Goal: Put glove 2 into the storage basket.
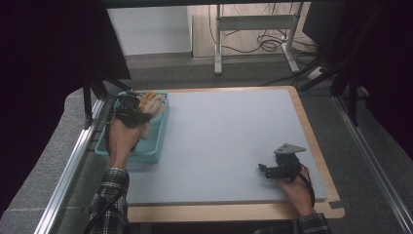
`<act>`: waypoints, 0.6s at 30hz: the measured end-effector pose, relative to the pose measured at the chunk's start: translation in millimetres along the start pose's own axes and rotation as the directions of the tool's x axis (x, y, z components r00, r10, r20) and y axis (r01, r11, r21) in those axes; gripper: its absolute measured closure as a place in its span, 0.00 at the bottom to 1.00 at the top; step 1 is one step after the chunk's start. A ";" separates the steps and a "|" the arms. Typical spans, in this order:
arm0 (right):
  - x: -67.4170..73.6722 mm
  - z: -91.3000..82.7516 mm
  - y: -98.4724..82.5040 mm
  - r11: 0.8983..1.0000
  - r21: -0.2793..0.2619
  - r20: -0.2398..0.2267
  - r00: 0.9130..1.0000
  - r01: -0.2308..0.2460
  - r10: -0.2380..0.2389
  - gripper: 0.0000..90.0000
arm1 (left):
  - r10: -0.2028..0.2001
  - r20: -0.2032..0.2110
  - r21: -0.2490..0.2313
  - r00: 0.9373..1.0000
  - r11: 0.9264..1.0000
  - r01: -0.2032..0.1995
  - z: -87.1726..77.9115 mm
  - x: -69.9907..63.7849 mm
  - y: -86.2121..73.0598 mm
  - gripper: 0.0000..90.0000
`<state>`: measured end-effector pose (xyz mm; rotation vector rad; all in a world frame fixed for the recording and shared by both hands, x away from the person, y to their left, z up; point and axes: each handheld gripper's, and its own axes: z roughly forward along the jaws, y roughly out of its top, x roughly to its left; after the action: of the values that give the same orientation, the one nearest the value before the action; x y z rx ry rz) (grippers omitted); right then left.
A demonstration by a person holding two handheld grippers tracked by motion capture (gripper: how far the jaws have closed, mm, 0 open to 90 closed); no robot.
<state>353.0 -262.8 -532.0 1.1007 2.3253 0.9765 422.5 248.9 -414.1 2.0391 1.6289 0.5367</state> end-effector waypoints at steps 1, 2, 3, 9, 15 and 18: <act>0.0 0.0 0.0 1.000 0.000 0.000 1.000 0.000 0.000 0.16 | -0.004 -0.006 0.005 1.000 1.000 0.004 2.3 3.2 0.0 0.57; 0.0 0.0 0.0 1.000 0.000 0.000 1.000 0.000 0.000 0.16 | -0.009 -0.013 0.011 1.000 1.000 0.009 4.8 6.1 0.0 0.57; 0.0 0.0 0.0 1.000 0.000 0.000 1.000 0.000 0.000 0.16 | -0.016 -0.018 0.018 1.000 1.000 0.017 7.4 8.7 0.0 0.57; -0.1 0.0 0.0 1.000 0.000 0.000 1.000 0.000 0.000 0.16 | -0.047 -0.041 0.055 0.998 0.997 0.050 28.8 18.7 -1.8 0.57; -0.2 0.1 0.1 1.000 -0.001 -0.001 1.000 -0.001 0.001 0.16 | -0.053 -0.015 0.077 0.998 0.996 0.054 51.7 19.6 -3.6 0.55; -0.1 0.1 0.0 1.000 -0.001 -0.002 1.000 -0.001 0.001 0.16 | -0.049 -0.007 0.107 0.999 0.993 0.049 62.6 18.1 -2.6 0.55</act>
<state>353.2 -262.8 -532.1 1.1010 2.3254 0.9796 460.1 259.5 -466.2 2.0692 1.7398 0.4460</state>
